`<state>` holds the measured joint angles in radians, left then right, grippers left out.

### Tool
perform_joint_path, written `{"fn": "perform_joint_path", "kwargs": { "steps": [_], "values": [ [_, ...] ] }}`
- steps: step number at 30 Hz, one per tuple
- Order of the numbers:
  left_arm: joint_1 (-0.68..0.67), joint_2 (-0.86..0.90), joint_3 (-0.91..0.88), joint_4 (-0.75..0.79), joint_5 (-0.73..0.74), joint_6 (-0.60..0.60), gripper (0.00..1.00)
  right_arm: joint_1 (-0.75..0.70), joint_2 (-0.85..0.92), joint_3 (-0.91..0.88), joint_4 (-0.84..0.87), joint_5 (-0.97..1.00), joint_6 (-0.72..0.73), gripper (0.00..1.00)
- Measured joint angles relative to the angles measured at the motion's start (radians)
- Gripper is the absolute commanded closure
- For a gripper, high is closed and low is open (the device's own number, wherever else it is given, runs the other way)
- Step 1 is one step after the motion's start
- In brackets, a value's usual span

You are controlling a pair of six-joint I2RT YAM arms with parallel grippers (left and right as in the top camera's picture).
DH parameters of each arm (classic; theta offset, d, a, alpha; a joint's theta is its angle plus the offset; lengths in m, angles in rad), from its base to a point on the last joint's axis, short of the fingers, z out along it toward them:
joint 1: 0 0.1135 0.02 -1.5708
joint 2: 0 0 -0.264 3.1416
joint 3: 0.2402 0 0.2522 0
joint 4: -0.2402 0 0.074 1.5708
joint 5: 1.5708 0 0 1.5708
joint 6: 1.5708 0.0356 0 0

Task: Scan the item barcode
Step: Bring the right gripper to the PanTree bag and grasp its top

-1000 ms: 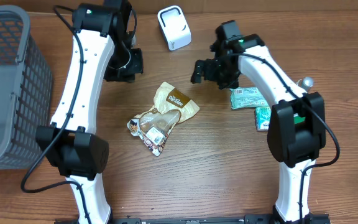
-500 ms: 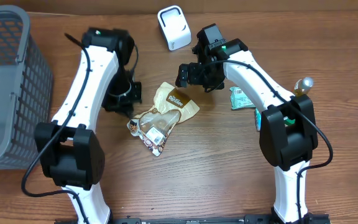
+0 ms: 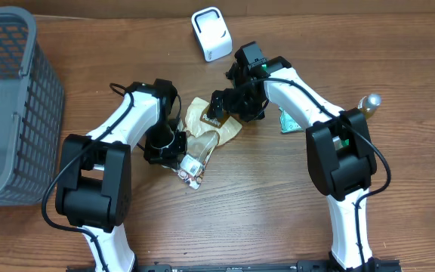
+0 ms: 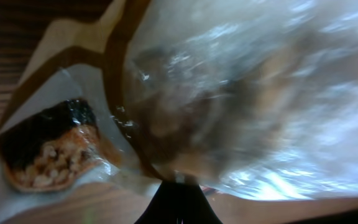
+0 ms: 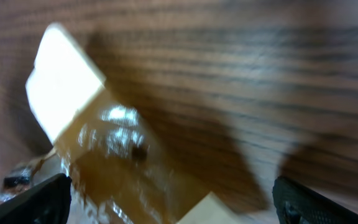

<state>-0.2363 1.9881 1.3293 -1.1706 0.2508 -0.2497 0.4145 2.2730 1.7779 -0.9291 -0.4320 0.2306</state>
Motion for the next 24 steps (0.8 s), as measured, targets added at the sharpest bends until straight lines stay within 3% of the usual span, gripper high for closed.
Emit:
{"fn": "perform_joint_path", "kwargs": {
  "steps": [19,24],
  "values": [
    [0.0,0.0,-0.035,0.047,0.0,-0.009,0.96,0.023,0.015,-0.074,0.048,-0.22,-0.1,0.25],
    [0.0,0.0,-0.035,0.046,0.0,-0.009,0.96,0.073,0.015,-0.082,0.063,-0.219,-0.098,0.41]
  ]
}}
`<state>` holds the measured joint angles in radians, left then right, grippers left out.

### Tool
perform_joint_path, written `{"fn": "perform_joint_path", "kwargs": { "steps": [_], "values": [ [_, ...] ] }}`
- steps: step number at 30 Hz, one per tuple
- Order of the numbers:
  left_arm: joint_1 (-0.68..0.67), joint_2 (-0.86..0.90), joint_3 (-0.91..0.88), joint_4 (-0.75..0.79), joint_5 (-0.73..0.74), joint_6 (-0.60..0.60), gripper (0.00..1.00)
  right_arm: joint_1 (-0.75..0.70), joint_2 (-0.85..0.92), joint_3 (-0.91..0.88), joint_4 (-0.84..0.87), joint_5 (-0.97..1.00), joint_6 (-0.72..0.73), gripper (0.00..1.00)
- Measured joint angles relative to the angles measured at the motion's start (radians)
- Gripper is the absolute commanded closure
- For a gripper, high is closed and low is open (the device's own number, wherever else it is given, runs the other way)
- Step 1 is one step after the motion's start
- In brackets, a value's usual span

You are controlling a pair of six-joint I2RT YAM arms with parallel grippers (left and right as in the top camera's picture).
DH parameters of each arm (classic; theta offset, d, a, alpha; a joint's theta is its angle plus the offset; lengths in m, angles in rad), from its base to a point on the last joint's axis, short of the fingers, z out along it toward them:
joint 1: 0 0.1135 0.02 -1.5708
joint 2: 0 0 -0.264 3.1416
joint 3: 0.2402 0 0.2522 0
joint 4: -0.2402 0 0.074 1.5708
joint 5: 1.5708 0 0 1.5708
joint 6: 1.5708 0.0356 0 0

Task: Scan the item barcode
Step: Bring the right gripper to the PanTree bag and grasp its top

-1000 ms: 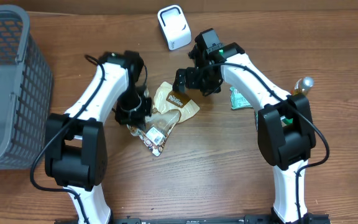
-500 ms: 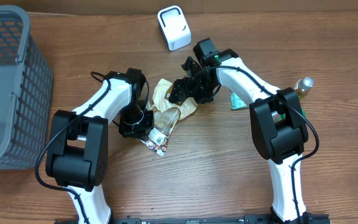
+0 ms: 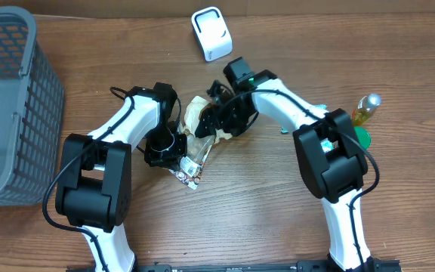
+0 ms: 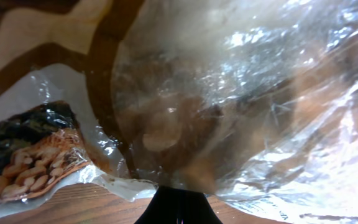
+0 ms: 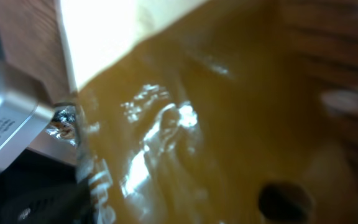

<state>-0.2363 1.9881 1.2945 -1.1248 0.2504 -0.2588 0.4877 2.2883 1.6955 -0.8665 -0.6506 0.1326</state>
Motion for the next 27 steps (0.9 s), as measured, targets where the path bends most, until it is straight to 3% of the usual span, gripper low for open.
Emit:
{"fn": "perform_joint_path", "kwargs": {
  "steps": [8,22,27],
  "values": [
    [0.0,0.0,-0.001,-0.003,0.0,0.0,0.96,0.053,0.0,-0.009,0.024,0.013,0.001,0.54],
    [0.0,0.0,-0.001,0.008,-0.061,0.0,0.94,0.024,0.0,-0.009,0.006,0.003,0.002,0.55],
    [0.0,0.0,-0.001,0.016,-0.08,0.0,0.94,0.023,0.0,-0.009,0.005,-0.002,0.003,0.69]
  ]
}}
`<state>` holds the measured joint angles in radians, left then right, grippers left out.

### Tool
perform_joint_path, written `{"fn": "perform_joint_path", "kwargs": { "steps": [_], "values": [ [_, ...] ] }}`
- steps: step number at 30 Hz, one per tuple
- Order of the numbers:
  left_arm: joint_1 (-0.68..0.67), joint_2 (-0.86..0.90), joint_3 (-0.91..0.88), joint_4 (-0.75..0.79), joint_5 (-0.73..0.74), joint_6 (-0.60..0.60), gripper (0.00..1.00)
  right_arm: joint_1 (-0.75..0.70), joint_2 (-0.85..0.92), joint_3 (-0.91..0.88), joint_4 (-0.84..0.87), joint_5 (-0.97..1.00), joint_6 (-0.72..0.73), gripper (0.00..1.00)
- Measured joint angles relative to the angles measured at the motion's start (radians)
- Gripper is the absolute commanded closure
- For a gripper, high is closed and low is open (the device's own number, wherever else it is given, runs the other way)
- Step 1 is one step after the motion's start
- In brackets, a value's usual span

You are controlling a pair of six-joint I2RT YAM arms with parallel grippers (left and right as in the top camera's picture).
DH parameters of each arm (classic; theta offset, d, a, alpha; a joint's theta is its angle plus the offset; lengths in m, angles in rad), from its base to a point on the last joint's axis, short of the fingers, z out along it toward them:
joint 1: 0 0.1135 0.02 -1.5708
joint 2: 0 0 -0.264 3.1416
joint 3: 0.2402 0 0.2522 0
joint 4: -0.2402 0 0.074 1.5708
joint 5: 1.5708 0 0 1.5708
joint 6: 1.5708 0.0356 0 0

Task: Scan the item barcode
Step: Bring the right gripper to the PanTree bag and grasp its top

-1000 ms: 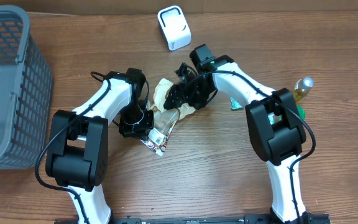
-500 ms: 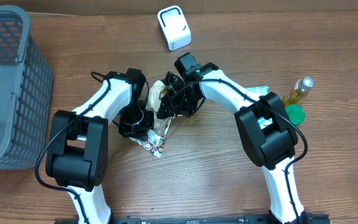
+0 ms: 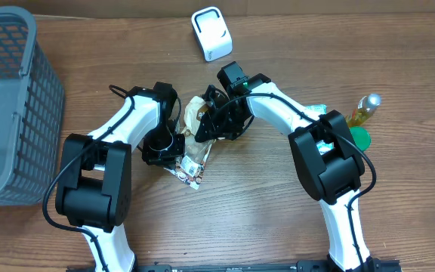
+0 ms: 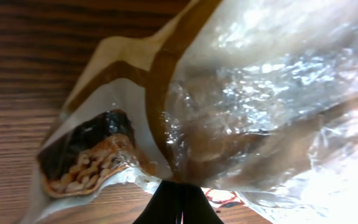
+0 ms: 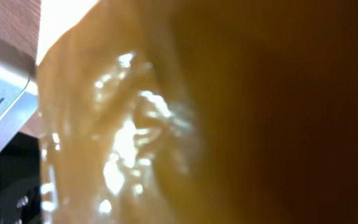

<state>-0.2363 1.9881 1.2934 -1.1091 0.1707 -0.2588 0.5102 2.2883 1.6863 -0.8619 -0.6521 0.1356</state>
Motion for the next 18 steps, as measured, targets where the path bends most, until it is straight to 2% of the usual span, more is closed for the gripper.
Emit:
{"fn": "perform_joint_path", "kwargs": {
  "steps": [3,18],
  "values": [
    [0.0,0.0,0.0,0.0,-0.004,0.0,0.94,-0.001,0.0,0.0,0.002,-0.004,0.002,0.74],
    [0.0,0.0,0.0,0.004,-0.011,0.0,0.94,-0.022,0.0,0.0,-0.002,-0.014,-0.002,0.82]
  ]
}}
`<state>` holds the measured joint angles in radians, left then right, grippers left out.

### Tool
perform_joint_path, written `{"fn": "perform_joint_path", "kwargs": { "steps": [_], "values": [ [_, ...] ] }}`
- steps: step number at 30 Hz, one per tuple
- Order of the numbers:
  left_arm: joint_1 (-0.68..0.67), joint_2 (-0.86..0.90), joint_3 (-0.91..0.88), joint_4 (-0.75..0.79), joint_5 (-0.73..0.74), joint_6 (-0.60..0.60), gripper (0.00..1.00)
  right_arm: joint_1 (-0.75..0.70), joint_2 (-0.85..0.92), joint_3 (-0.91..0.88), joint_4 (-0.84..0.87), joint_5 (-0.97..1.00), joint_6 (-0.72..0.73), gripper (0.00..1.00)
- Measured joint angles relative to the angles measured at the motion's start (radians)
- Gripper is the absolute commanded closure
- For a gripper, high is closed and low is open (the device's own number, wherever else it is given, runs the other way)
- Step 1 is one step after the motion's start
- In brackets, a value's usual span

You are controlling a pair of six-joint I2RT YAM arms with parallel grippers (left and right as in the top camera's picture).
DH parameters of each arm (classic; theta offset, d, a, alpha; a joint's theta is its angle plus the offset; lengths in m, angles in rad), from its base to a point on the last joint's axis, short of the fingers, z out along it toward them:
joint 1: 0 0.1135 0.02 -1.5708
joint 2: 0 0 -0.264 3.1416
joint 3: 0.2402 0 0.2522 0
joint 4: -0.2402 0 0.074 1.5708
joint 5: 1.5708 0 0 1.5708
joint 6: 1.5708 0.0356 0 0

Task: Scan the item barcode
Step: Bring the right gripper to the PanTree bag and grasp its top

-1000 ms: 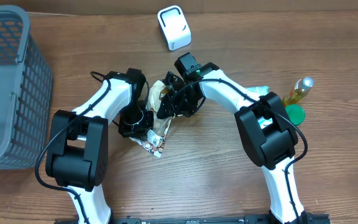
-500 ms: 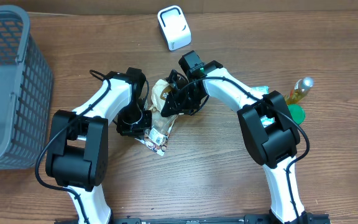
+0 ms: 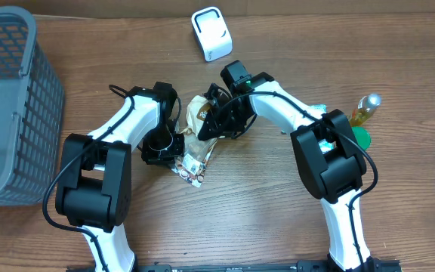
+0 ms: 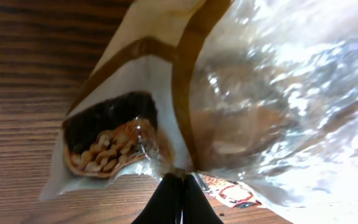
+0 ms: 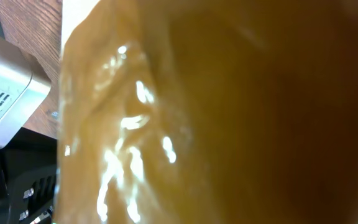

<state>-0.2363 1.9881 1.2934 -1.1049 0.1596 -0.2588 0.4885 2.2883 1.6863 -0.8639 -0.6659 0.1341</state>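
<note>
The item is a crinkled snack bag [image 3: 197,112] of brown, cream and clear plastic with a picture of nuts [image 4: 107,149]. It lies mid-table between both arms. My left gripper [image 4: 180,182] is shut on the bag's lower edge, its black fingers pressed together; from overhead it sits at the bag's left side [image 3: 171,145]. My right gripper [image 3: 219,119] is down on the bag's upper right part. Brown plastic [image 5: 197,112] fills the right wrist view and hides its fingers. The white scanner [image 3: 211,32] stands at the back of the table.
A grey mesh basket [image 3: 10,113] takes up the left edge. A yellow bottle [image 3: 365,106] and a green object [image 3: 362,137] stand at the right, behind my right arm. A green packet [image 3: 317,110] peeks from under that arm.
The bag has shifted in the left wrist view, its nut picture now further right and larger. Overhead, the bag's upper end shows a little more. Both grippers stay almost where they were.
My left gripper stayed shut on the bag's lower edge throughout. My right gripper first stood open over the bag's right end with wood in view. Then it was further left and close on the bag, and since then brown plastic has filled its view.
</note>
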Motion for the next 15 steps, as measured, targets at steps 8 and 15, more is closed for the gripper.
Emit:
{"fn": "perform_joint_path", "kwargs": {
  "steps": [8,15],
  "values": [
    [0.0,0.0,0.0,0.002,0.0,0.0,0.95,-0.036,0.0,0.0,-0.002,-0.036,0.0,0.85],
    [0.0,0.0,0.0,-0.02,0.005,0.0,0.96,-0.122,0.005,0.0,-0.013,-0.164,-0.002,0.85]
  ]
}}
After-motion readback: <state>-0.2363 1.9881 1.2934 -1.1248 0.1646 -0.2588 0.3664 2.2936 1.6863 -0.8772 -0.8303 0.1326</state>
